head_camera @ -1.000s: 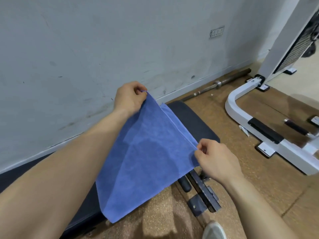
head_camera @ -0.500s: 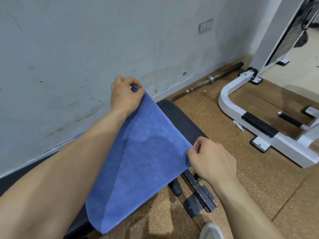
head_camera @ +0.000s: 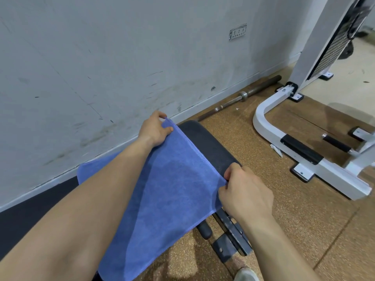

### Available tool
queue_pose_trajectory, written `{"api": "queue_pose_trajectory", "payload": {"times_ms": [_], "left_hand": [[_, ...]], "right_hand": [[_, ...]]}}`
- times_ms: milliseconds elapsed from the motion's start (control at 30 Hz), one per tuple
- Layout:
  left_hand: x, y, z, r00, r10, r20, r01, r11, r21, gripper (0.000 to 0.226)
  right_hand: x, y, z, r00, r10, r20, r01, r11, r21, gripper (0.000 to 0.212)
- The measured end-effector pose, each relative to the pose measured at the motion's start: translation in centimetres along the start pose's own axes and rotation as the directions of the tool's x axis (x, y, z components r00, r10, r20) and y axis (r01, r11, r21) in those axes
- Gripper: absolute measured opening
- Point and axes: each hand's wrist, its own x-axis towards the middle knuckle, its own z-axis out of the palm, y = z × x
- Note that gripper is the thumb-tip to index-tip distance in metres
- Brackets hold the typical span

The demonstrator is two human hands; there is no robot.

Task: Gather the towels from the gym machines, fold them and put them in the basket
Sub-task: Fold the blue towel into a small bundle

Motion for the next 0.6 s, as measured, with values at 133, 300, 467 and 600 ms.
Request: {"api": "queue_pose_trajectory", "payload": {"times_ms": [133,300,467,600], "left_hand": [[-4.1,2.0,-1.8,0.991,0.059,-0.118,-0.082,0.975,-0.207,0.026],[-13.6,2.0,-4.4,0.984,0.136,-0.117,-0.17,0.917,-0.36,0.027],[-21.7,-0.1,-6.2,0.989,0.051,-0.138,-0.101,0.919,-0.381,0.024],[-24.8,-2.0,-7.1,0.976,-0.047,-0.213,-0.068,0.861,-0.503,0.028]], "right_hand": [[0.5,-1.0,0.3,0.997,-0.073,-0.026,0.077,0.983,0.169,0.016],[0.3,-4.2,0.9,0.935,-0.325,-0.143,0.355,0.837,0.417,0.045],[-1.7,-8.5,1.2,0.81,-0.566,-0.157,0.569,0.692,0.444,0.026],[-2.7,-10.0,1.6,0.801,-0.596,-0.062,0.534,0.664,0.524,0.007]]}}
